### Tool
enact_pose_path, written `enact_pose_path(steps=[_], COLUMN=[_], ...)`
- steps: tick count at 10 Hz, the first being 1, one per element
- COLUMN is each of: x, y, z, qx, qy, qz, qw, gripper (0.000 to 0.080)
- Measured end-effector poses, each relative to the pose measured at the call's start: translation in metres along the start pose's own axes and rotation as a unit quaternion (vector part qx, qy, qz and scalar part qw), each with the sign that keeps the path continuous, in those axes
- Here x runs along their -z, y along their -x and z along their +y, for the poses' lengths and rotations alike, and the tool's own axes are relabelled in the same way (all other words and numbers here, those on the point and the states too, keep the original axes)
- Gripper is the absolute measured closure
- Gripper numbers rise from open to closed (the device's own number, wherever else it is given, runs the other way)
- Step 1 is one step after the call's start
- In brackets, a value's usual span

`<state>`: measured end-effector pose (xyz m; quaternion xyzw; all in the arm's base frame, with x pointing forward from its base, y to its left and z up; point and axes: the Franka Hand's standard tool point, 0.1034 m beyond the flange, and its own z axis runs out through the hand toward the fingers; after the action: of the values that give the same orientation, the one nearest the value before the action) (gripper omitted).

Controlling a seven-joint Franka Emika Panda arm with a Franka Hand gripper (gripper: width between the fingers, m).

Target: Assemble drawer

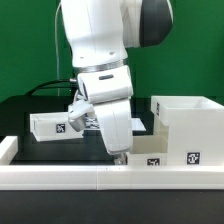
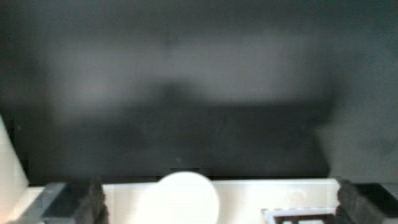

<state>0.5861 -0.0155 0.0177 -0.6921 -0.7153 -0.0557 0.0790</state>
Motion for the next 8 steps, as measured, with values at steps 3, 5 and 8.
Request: enact_pose_path(steps=[3, 5, 8], x=[-0.001, 0.0, -0.005], y=[-0.024, -0.022, -0.026], z=[0.003, 0.004, 0.001], qx=[-0.004, -0.01, -0.009], qy=[-0.002, -0.003, -0.008], qz=[0.002, 0.002, 0.004], qw=[1.0, 1.0, 1.0], gripper=[0.015, 0.015, 0.015])
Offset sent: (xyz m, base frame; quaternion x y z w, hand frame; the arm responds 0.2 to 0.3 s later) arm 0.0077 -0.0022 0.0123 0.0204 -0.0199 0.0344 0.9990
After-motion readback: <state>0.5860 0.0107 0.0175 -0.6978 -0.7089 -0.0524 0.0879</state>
